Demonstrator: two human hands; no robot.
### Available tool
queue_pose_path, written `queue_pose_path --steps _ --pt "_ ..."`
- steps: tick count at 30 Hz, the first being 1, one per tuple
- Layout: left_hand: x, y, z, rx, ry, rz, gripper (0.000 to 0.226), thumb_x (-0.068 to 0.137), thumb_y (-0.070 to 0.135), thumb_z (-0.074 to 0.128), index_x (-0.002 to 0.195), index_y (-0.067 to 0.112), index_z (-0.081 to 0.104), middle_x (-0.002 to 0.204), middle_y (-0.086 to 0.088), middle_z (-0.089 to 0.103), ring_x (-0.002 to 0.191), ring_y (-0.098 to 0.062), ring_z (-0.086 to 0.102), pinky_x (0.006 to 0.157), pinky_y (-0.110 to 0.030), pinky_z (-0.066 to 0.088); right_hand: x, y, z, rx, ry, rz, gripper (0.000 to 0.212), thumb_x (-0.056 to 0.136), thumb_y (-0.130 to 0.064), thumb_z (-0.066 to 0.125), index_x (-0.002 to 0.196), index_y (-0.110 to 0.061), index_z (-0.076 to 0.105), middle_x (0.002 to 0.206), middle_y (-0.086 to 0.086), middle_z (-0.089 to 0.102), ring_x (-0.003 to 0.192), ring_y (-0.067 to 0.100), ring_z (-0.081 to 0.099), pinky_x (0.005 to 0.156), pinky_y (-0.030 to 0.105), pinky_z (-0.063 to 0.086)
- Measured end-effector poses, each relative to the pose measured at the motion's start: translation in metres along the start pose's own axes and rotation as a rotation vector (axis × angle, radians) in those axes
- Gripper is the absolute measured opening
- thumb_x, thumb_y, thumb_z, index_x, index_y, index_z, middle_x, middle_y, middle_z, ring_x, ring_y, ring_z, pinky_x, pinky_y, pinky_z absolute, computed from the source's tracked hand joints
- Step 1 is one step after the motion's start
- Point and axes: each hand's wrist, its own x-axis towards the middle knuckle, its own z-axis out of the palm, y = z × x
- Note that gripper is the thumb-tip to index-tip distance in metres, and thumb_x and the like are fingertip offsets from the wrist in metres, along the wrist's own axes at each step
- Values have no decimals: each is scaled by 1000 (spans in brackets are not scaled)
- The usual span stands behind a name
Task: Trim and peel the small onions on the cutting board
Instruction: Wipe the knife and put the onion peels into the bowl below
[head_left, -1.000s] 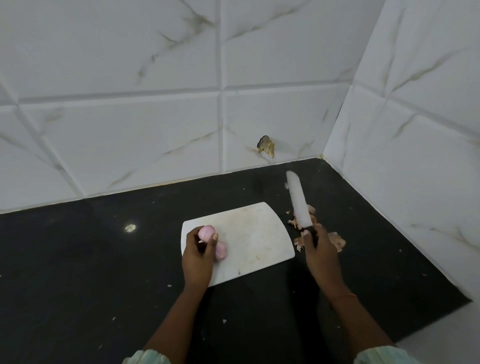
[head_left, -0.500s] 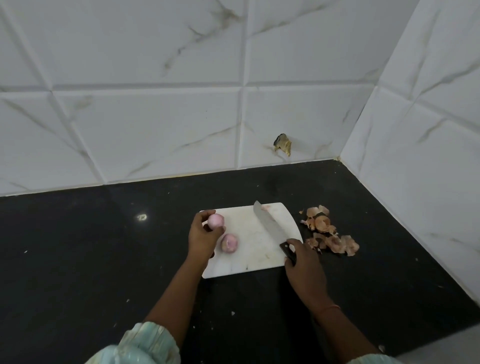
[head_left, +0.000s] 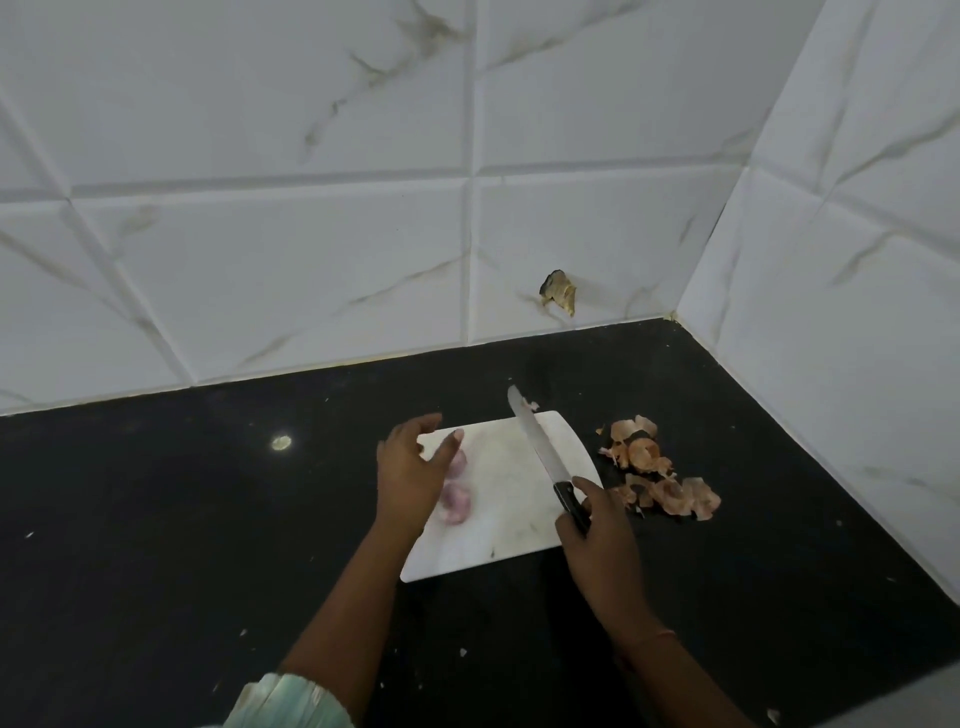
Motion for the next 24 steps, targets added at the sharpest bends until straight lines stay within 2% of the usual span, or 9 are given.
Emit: queue_pose_path --steps 2,4,6,8,10,13,15,19,24 --pt "-9 24 11 -30 -84 38 32 91 42 65 119 26 67 116 11 65 96 -5 62 84 -27 53 -6 -13 3 72 49 -58 40 89 -13 60 125 -28 54 106 -7 50 92 6 53 73 21 46" --pt "-15 46 22 -84 -182 5 31 92 43 63 118 25 67 108 15 65 92 -1 61 86 -26 52 -13 -25 6 80 71 -128 41 88 -13 62 124 -30 52 104 -12 47 96 -2 50 69 13 42" --pt "-15 62 27 -179 -215 -57 24 93 41 62 107 23 69 97 11 68 90 -5 63 87 -32 54 -19 -31 4 57 79 -186 44 87 -13 63 123 -33 50 105 -14 46 98 -6 47 68 10 41" --pt "-11 72 25 -220 -201 -96 14 94 33 64 95 21 71 89 6 70 84 -10 64 81 -29 54 -21 -30 -1 77 81 -208 43 87 -14 63 123 -33 49 105 -14 47 97 -4 48 68 8 41" --pt "-11 77 23 -239 -193 -99 9 93 27 66 90 22 72 86 8 70 78 -7 64 74 -23 51 -20 -28 -7 149 72 -228 38 87 -17 64 120 -32 52 102 -15 49 94 1 52 69 9 44" --pt "-17 76 23 -251 -231 -87 8 91 26 69 90 21 75 83 9 72 72 -2 63 67 -18 47 -9 -37 -19 250 57 -169 25 89 -37 64 112 -36 54 97 -14 56 88 5 57 68 21 51" --pt "-23 74 24 -226 -268 -49 10 91 23 69 94 19 77 84 9 74 72 1 65 65 -13 46 11 -50 -29 318 71 -126 31 88 -44 63 116 -36 56 99 -11 60 89 5 59 68 20 52" --pt "-33 75 27 -213 -306 -4 11 91 22 68 94 17 78 82 7 75 72 6 66 64 -7 46 52 -80 -43 445 10 -140 40 86 -36 70 124 -28 59 100 -10 66 93 0 61 73 7 48" --pt "-36 78 27 -163 -309 8 11 90 23 70 91 17 79 80 6 75 68 5 64 62 -8 45 71 -88 -51 449 109 -206 10 88 -13 69 96 -17 72 92 -8 72 85 1 66 72 14 53"
